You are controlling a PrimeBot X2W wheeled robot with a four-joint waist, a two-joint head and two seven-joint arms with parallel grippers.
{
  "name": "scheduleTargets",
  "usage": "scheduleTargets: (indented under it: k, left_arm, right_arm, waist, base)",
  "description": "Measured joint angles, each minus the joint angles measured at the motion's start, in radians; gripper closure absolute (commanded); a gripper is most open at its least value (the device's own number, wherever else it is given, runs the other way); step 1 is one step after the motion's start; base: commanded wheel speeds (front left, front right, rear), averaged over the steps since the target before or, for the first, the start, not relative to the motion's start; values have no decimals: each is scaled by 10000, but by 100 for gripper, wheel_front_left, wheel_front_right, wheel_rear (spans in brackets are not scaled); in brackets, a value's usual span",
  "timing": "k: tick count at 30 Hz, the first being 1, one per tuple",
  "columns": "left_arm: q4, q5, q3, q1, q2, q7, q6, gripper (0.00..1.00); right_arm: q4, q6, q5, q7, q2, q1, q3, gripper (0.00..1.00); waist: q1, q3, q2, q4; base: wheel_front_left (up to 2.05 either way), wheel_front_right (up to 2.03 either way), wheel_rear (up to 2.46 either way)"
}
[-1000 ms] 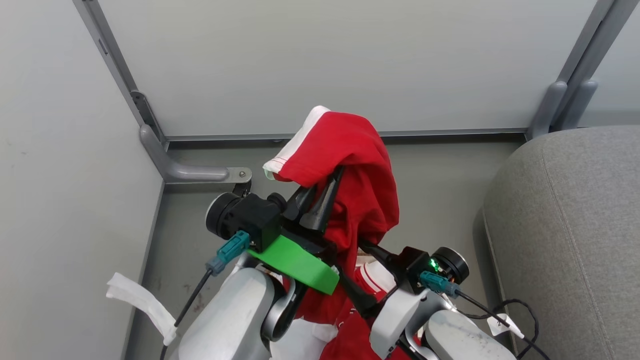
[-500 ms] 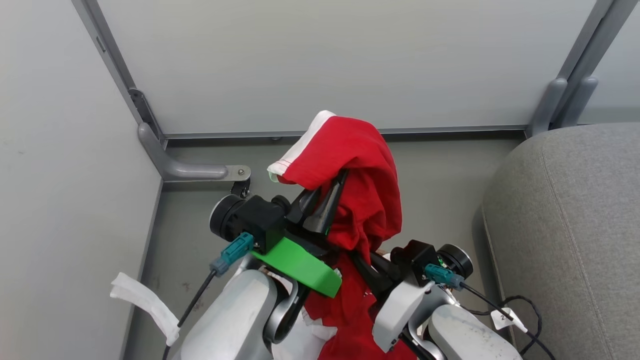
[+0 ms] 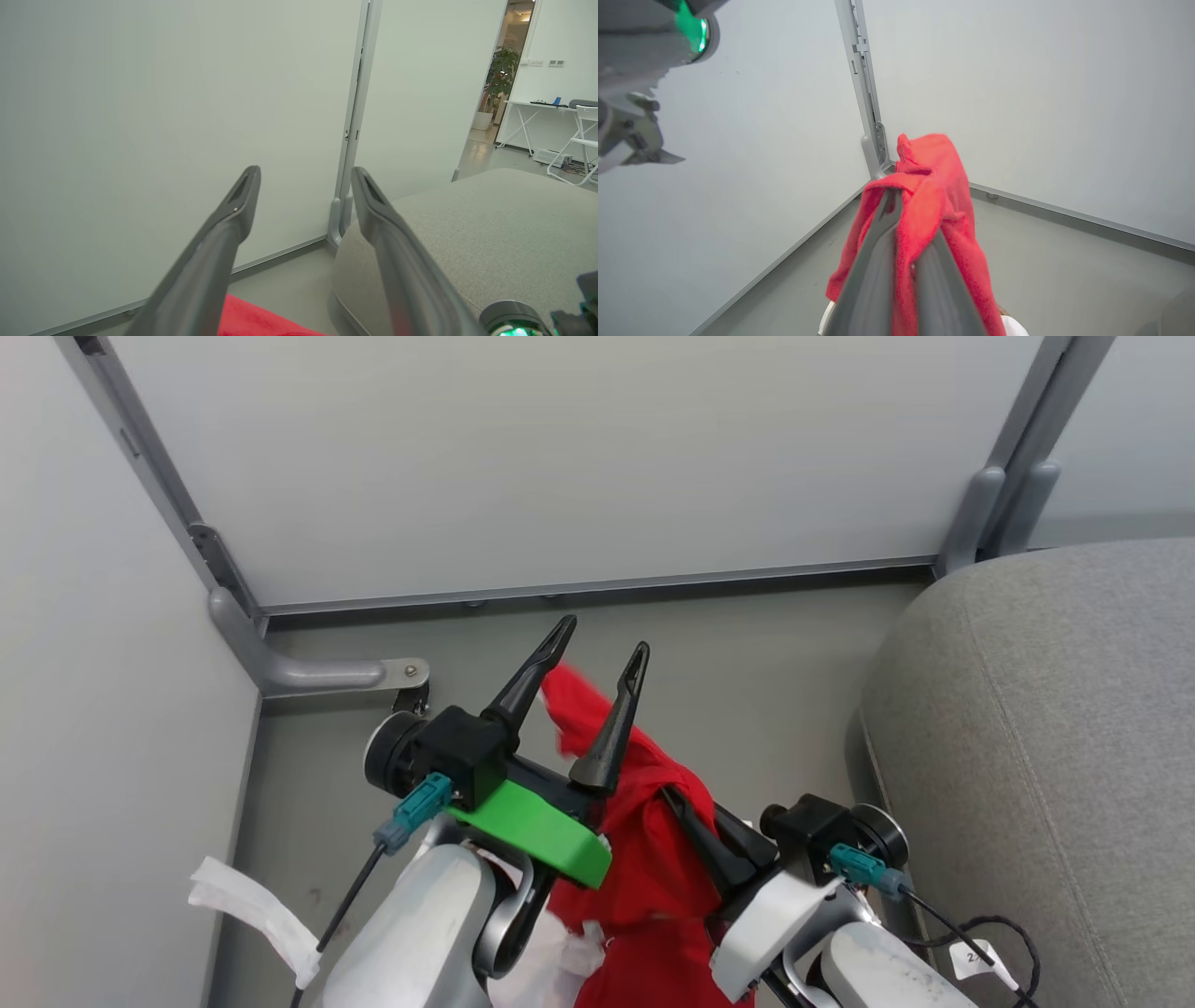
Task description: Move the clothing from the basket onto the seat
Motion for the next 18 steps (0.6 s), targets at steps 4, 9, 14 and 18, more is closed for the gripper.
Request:
scheduleTargets:
  k: [4,9,14,18]
  left_arm:
    - [134,161,224,124,0,-2,0,0]
    - [305,428,410,311,-4,-2,0,0]
    - [384,608,627,539,-4,-2,0,0]
    - [435,777,727,655,-10,-2,-2,0]
  right_arm:
    - [-291,0,-100,-2,-6,314,-222,100]
    - [-686,0,-192,-2,-8,649,-537,100]
    - [-1064,0,-313,-2,-8,943,-782,100]
    - [-1300,0,-364,-2,-6,1017,-968,100]
  waist:
    - [0,-13,0,-445]
    - [0,-13,0,-1211]
    - [0,35,0,-2257]
    - [0,100,0,-3016]
  base:
    - [0,0,0]
    - [0,0,0]
    - [0,0,0]
    - [0,0,0]
